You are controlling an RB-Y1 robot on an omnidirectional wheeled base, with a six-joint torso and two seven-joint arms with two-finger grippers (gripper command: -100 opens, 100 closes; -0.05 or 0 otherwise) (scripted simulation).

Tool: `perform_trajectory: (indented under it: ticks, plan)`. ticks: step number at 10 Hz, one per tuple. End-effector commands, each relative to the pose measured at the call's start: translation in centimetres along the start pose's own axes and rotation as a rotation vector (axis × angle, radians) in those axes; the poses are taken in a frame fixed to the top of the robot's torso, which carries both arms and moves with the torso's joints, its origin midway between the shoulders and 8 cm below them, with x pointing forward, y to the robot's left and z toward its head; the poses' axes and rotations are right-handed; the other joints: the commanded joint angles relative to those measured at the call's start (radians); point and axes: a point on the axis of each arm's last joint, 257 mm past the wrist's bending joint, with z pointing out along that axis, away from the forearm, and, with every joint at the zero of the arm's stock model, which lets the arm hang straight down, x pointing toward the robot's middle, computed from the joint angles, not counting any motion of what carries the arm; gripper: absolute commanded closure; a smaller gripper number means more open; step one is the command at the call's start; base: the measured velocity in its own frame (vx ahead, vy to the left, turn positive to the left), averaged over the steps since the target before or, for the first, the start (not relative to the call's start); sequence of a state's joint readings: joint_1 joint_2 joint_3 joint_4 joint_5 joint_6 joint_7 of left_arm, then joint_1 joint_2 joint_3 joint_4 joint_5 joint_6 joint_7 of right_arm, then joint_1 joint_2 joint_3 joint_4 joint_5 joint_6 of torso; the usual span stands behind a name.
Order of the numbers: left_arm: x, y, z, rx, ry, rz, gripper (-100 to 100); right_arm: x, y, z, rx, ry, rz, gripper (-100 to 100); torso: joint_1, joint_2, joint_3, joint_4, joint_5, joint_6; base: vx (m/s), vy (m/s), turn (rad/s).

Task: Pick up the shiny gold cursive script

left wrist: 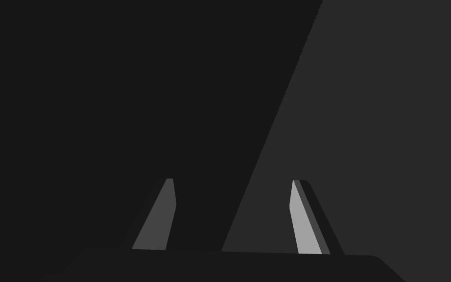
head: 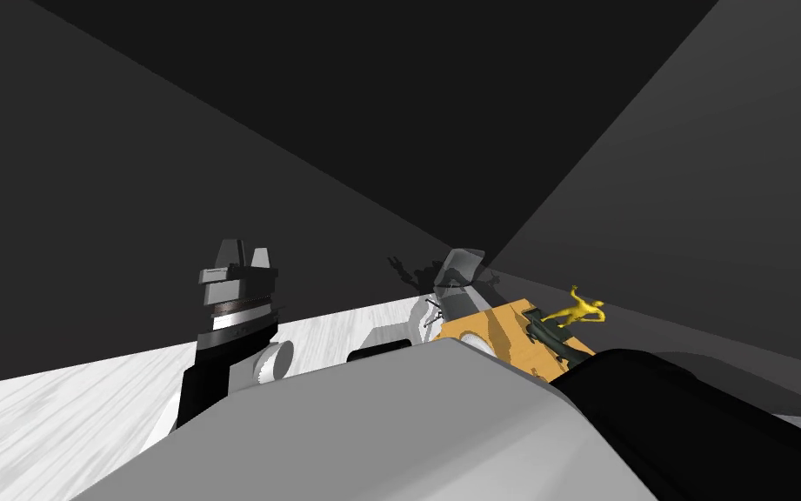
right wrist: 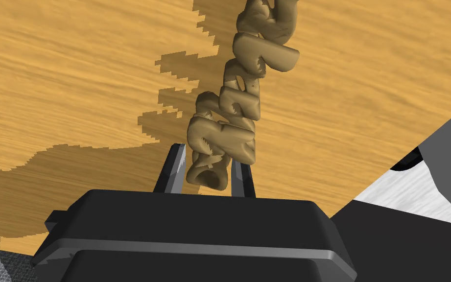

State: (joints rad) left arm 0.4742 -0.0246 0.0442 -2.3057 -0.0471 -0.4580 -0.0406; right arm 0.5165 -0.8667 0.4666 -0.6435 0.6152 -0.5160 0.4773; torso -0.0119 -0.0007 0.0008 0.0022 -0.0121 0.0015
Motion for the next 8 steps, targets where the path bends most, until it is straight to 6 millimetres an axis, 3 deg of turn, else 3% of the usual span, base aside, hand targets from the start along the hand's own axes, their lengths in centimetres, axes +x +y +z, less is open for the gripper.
perform_trajectory:
  ticks: [1, 3, 4, 5, 7, 8]
  plan:
    - [0.0, 0.0, 0.0, 0.0, 0.0, 0.0, 0, 0.0, 0.0, 0.0, 0.0, 0.0, 0.0, 100, 0.0, 0.0, 0.0, 0.0, 0.0, 0.0, 0.0, 0.0, 0.0]
    - [0.0, 0.0, 0.0, 0.0, 0.0, 0.0, 0, 0.0, 0.0, 0.0, -0.001, 0.0, -0.001, 100, -0.001, 0.0, 0.0, 0.0, 0.0, 0.0, 0.0, 0.0, 0.0]
    - [0.0, 0.0, 0.0, 0.0, 0.0, 0.0, 0, 0.0, 0.0, 0.0, -0.001, 0.0, -0.001, 0, -0.001, 0.0, 0.0, 0.0, 0.0, 0.0, 0.0, 0.0, 0.0]
    - [0.0, 0.0, 0.0, 0.0, 0.0, 0.0, 0, -0.1, -0.6, -0.8, -0.007, -0.004, -0.008, 100, -0.001, 0.001, 0.0, 0.0, 0.0, 0.0, 0.001, 0.018, -0.03]
    - [0.0, 0.0, 0.0, 0.0, 0.0, 0.0, 0, 0.0, -0.9, -1.2, -0.005, -0.003, -0.012, 100, 0.002, 0.0, 0.0, 0.0, 0.001, 0.001, 0.007, 0.028, -0.052]
    - [0.0, 0.0, 0.0, 0.0, 0.0, 0.0, 0, 0.0, -1.0, -1.3, -0.006, -0.003, -0.012, 0, 0.001, 0.0, 0.0, 0.0, 0.0, 0.0, 0.0, 0.0, 0.0]
